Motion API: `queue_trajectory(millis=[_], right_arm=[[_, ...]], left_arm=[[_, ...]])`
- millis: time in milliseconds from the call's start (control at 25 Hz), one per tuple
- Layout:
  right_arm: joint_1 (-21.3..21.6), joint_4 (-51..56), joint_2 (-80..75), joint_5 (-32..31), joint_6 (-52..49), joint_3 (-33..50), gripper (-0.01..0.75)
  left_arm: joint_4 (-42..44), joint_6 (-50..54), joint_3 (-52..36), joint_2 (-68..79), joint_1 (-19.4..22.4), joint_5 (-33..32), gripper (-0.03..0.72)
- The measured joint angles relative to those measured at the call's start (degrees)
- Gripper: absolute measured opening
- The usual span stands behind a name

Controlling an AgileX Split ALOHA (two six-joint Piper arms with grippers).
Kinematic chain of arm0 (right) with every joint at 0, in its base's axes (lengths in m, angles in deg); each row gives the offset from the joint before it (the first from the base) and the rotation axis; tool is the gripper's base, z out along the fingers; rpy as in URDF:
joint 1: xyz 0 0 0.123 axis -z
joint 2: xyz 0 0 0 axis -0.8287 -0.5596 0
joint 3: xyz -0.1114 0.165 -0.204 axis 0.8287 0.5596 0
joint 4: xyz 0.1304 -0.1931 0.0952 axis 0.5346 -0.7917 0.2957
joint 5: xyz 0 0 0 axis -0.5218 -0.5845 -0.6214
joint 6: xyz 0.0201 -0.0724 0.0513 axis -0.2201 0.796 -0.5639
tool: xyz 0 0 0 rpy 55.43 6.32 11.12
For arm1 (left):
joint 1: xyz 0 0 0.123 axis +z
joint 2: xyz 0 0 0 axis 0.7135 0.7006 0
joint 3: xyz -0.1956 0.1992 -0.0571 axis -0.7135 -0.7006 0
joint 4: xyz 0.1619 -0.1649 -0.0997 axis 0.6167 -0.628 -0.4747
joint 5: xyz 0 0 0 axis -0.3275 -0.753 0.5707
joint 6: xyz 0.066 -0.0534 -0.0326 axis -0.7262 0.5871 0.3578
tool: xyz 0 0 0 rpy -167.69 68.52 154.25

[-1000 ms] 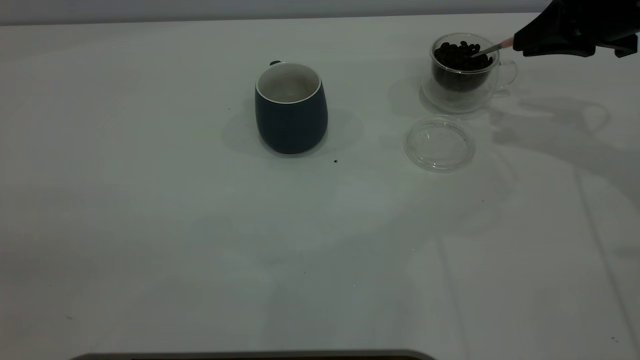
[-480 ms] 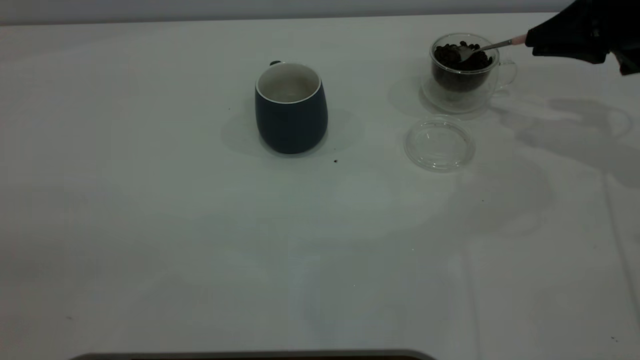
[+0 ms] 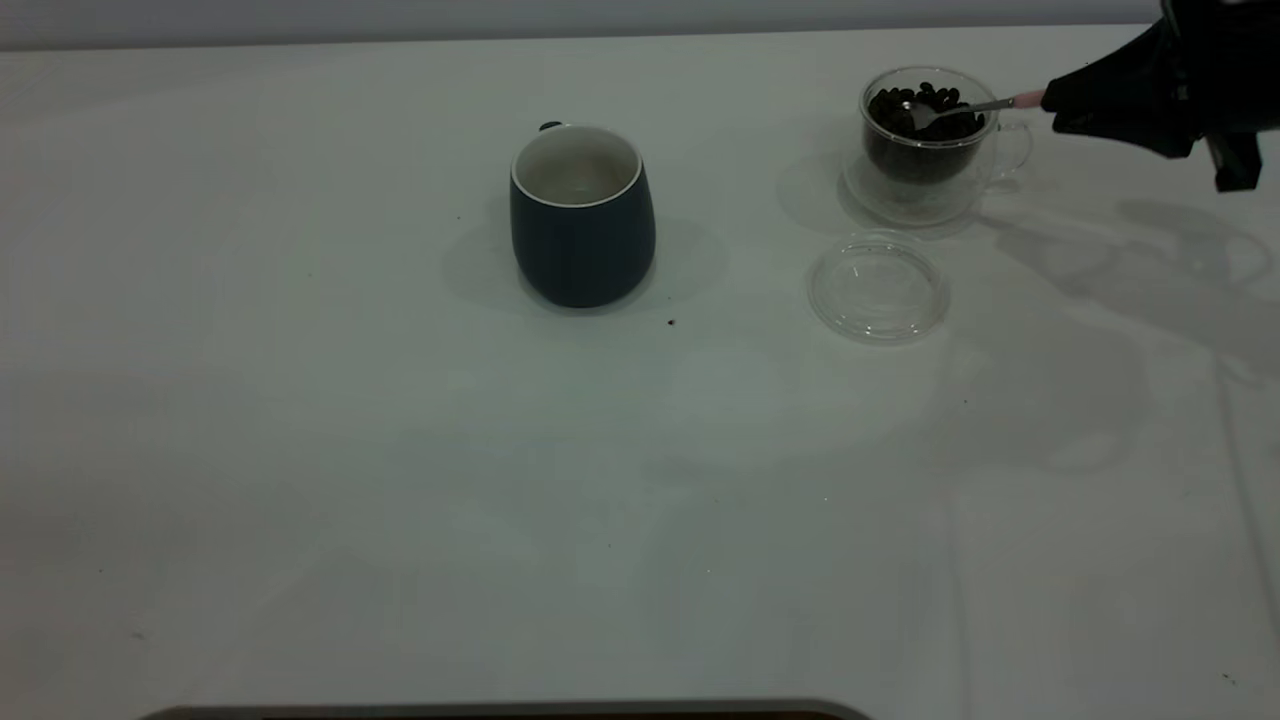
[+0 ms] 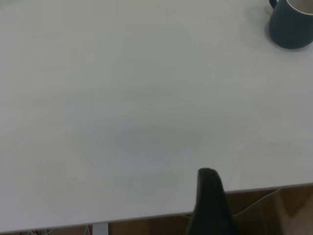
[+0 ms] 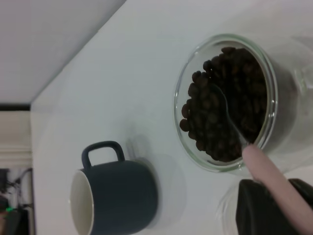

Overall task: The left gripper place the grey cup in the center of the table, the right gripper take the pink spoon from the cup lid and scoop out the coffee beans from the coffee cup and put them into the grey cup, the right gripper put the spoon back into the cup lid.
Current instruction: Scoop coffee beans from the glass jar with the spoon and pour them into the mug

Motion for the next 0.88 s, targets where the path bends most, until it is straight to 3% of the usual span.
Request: queue_trajectory(millis=[880], right_arm=[[4.3, 2.8, -2.3, -7.2, -5.1, -0.1, 0.114]], left_arm=[[0.0, 0.0, 0.0, 0.0, 0.0, 0.0, 0.586]])
